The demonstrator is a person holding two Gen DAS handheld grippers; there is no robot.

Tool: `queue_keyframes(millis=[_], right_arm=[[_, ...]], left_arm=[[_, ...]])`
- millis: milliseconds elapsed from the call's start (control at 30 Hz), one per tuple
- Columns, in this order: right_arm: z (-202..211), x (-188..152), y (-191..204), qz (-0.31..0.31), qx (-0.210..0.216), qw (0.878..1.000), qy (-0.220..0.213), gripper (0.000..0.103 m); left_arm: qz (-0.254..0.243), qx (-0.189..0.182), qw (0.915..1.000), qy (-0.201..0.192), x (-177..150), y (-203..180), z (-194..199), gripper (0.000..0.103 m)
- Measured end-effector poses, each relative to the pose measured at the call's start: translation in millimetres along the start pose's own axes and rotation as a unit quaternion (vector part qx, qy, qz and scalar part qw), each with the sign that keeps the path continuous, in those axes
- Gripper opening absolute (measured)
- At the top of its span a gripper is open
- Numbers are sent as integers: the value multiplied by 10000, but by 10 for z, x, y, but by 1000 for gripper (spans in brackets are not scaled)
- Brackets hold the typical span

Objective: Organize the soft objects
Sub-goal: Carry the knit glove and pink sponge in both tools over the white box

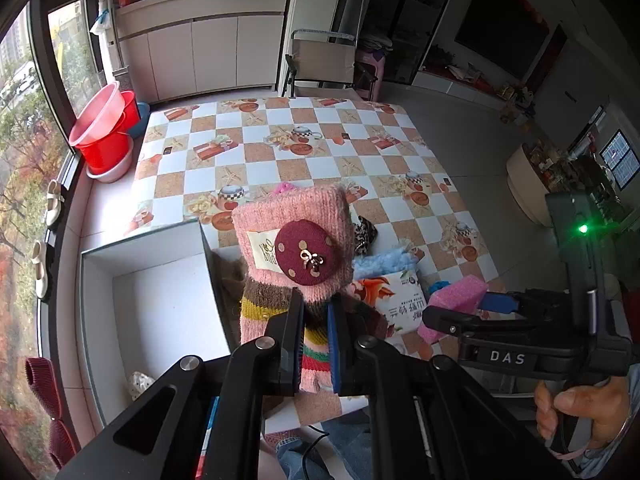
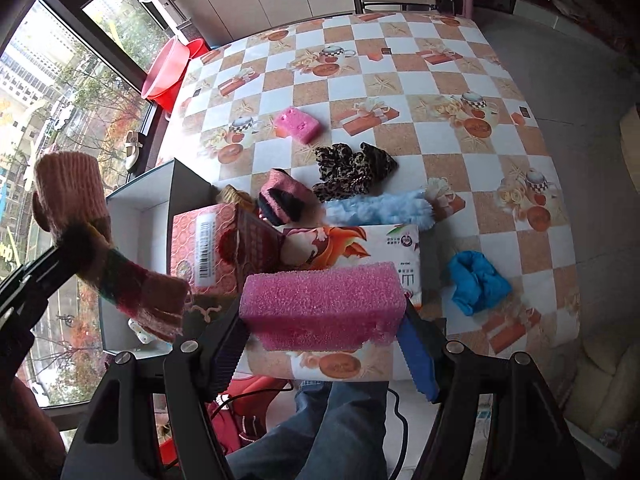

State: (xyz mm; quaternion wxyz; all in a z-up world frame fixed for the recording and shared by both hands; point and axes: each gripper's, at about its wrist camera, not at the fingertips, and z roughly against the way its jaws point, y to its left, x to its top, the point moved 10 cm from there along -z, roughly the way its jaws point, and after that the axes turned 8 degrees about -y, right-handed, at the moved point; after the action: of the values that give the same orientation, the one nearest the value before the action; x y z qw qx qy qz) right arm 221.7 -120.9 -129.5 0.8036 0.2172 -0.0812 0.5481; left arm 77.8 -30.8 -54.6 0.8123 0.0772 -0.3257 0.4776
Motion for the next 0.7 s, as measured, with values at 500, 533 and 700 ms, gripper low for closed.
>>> queue_keyframes(millis=[500, 533, 700], right_arm=[[83, -40, 774, 672, 276, 9973, -141, 71], [75, -31, 867, 772, 313, 9964, -135, 71], [15, 22, 1278, 1198, 489, 9915, -101, 71]], left_arm=[[433, 500, 9977, -151, -318, 624, 353, 11], [480, 559, 9972, -158, -339, 694, 367, 11], [756, 849, 9933, -182, -419, 1059, 429, 11]])
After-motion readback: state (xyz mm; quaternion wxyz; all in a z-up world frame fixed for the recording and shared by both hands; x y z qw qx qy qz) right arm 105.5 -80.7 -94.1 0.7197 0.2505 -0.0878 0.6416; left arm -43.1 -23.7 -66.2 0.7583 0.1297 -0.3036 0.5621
